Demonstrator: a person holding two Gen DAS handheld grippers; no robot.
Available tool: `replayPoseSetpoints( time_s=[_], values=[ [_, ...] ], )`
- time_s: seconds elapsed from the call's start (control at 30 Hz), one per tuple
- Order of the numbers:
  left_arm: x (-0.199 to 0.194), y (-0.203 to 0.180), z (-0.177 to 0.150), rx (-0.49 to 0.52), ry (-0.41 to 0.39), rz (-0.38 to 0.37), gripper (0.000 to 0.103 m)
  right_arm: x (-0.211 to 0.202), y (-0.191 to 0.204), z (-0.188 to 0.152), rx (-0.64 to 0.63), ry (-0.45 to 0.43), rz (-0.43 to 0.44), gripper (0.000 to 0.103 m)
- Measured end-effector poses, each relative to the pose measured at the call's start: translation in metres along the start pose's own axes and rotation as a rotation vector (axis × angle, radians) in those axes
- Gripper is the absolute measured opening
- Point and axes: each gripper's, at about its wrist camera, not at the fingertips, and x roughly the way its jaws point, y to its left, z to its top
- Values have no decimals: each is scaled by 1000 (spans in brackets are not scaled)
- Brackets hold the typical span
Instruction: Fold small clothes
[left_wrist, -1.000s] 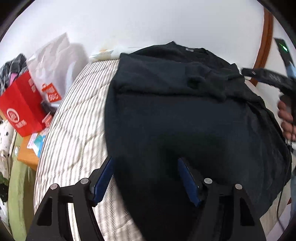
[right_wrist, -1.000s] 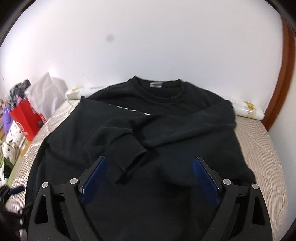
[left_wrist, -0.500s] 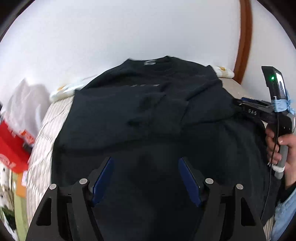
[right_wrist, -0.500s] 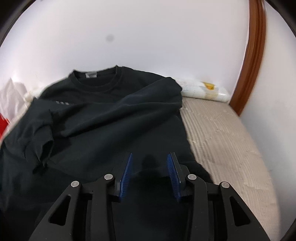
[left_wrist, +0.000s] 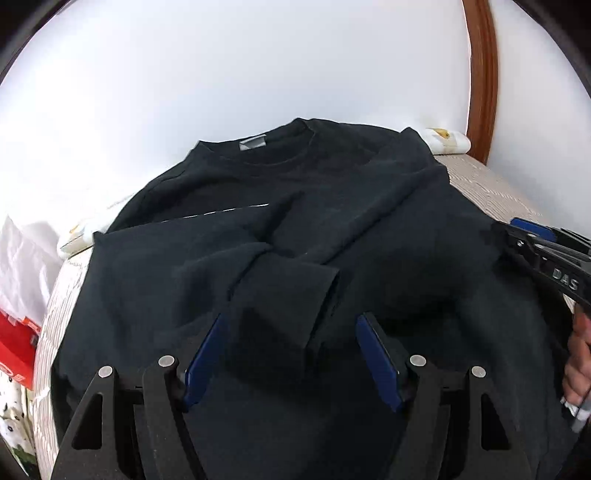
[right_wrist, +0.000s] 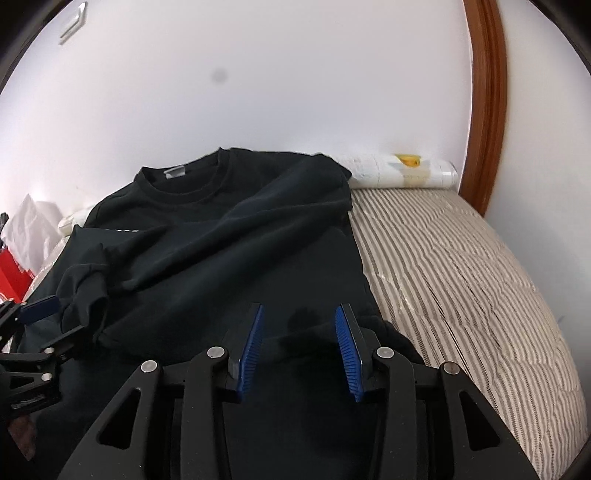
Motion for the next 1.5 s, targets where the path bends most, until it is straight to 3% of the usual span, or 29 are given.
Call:
replayPoseSetpoints(
  time_s=[0.17,0.27,0.33,0.37,0.43,0.47,0.53,0.7,0.8,1.03,1.2,1.33,1.5],
  values=[
    [25,-4,2,-2,29,33,70,7,-3,-1,19,20,3,40],
    [31,-10,4,26,8,82,70,6,0,-1,4,12,-4,40],
    [33,-10,5,23,6,110,51,7,0,-2,1,11,-6,40],
    [34,-9,5,16,5,121,47,7,0,-2,2,12,-7,40],
    [33,-5,4,4,9,70,16,9,-1,-3,5,19,-9,40],
    [31,-4,4,7,13,40,12,10,-1,-3,6,21,-9,40],
    [25,-5,5,23,-3,52,8,11,0,-3,4,24,-13,40],
    [7,11,10,-15,-30,29,6,13,1,-4,-4,31,-23,40],
    [-14,30,15,-18,-97,79,6,11,1,-4,-3,23,-34,40],
    [-43,132,23,-184,-154,165,6,9,-3,-6,13,20,-36,40],
    [-31,210,2,-340,-97,139,6,2,-6,-5,36,-20,-35,42],
    [-20,241,-17,-403,-66,116,6,-5,-11,-4,62,-62,-56,56],
    [6,241,-35,-404,-3,110,8,17,-11,-4,58,41,-117,58]
  ],
)
